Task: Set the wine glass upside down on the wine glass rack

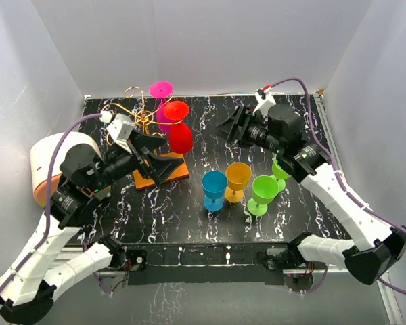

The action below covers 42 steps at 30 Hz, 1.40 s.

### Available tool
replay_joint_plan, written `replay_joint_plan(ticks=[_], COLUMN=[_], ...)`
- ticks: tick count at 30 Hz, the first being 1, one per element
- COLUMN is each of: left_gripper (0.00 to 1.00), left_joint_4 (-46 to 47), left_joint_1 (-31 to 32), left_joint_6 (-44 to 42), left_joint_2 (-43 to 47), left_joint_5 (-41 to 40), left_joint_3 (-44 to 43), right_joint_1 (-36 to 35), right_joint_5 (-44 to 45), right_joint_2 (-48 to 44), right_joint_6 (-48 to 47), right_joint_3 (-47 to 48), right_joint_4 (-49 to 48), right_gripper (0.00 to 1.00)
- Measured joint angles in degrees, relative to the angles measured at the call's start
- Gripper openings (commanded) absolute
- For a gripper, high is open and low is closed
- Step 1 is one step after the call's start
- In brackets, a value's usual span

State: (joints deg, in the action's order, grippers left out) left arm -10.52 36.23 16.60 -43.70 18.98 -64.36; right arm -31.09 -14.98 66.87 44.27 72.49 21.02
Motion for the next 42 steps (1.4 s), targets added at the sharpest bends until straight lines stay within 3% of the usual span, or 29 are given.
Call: replay_joint_plan(ticks=[9, 13, 17, 24, 34, 42], left_gripper=[0.96, 0.96, 0.96, 0.96, 0.96, 0.97], left_joint_4=[4.26, 4.15, 2.64, 1.7, -0.02, -0.35], left_joint_1=[0.0, 0.0, 0.0, 0.0, 0.0, 0.0], left_joint_6=[1.18, 0.46, -0.79, -1.62, -1.64, -1.66], left_joint_2=[-3.06, -2.36, -2.32, -2.21, -1.46, -1.31], left_joint_5=[2.38, -0.15, -3.91, -8.98, -12.26, -12.85], left_joint_3=[-0.02, -0.22, -1.38, -1.64, -1.64, -1.64], right_joint_1=[-10.67, -14.93, -20.0, -27.45, -30.01, -30.88], right_joint_5=[13.31, 16.79, 20.59, 26.27, 29.92, 30.08], right_joint_2=[0.37, 0.24, 1.01, 7.26, 12.72, 12.74], right_joint_6=[-7.56, -9.55, -11.3, -13.99, -16.41, -21.03], right_joint_3=[-0.2, -1.6, -2.05, -2.05, -2.05, -2.1], right_joint_4=[14.73, 17.64, 20.79, 22.8, 24.35, 21.29], right_gripper=[0.55, 0.55, 0.48, 0.46, 0.26, 0.23])
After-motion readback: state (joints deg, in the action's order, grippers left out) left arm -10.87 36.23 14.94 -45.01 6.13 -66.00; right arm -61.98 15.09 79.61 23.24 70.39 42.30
